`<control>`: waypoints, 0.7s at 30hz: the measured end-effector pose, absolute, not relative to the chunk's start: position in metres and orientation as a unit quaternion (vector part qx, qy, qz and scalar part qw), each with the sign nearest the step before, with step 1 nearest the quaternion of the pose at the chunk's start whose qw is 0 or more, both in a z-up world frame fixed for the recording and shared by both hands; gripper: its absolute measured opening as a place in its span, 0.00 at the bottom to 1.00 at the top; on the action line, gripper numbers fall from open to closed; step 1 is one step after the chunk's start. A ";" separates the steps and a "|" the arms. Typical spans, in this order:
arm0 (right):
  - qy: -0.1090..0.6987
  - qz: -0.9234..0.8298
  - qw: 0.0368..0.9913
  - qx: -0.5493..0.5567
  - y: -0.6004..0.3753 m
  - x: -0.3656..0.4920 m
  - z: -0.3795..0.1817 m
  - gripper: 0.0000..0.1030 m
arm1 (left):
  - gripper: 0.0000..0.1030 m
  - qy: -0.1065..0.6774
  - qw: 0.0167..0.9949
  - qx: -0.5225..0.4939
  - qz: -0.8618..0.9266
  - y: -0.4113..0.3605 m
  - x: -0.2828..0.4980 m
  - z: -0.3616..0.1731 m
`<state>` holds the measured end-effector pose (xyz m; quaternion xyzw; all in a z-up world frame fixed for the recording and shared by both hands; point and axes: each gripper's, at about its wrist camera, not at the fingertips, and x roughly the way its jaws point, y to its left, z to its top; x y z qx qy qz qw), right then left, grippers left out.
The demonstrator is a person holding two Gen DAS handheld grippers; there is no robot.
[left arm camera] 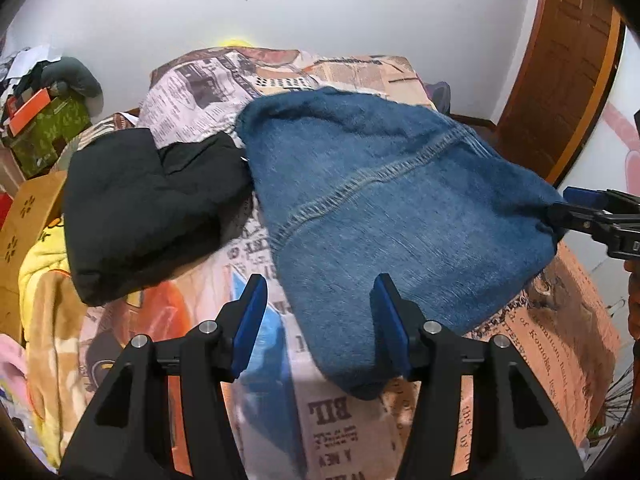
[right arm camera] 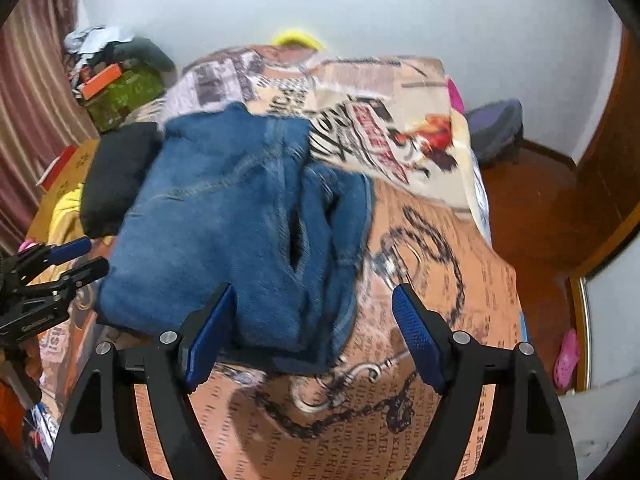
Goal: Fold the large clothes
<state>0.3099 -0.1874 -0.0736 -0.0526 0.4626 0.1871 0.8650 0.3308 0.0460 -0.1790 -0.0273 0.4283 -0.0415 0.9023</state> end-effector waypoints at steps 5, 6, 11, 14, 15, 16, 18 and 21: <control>0.451 0.208 0.866 -0.050 -0.177 0.316 -0.062 0.75 | 0.53 0.422 0.905 -0.046 -0.023 0.068 0.341 -0.170; 0.452 0.211 0.865 -0.048 -0.174 0.320 -0.062 0.75 | 0.53 0.421 0.905 -0.052 -0.024 0.072 0.343 -0.170; 0.464 0.227 0.855 -0.036 -0.163 0.336 -0.070 0.75 | 0.53 0.437 0.892 -0.102 -0.047 0.087 0.360 -0.177; 0.480 0.226 0.847 -0.033 -0.160 0.348 -0.082 0.75 | 0.53 0.460 0.872 -0.149 -0.072 0.094 0.371 -0.192; 0.486 0.226 0.844 -0.030 -0.161 0.350 -0.086 0.75 | 0.53 0.467 0.865 -0.165 -0.079 0.095 0.375 -0.198; 0.493 0.223 0.840 -0.026 -0.164 0.354 -0.091 0.75 | 0.53 0.472 0.860 -0.175 -0.084 0.096 0.377 -0.203; 0.508 0.211 0.835 -0.020 -0.172 0.360 -0.099 0.75 | 0.53 0.478 0.851 -0.197 -0.094 0.097 0.381 -0.211; 0.526 0.207 0.825 -0.004 -0.189 0.367 -0.113 0.75 | 0.53 0.479 0.837 -0.239 -0.115 0.102 0.388 -0.220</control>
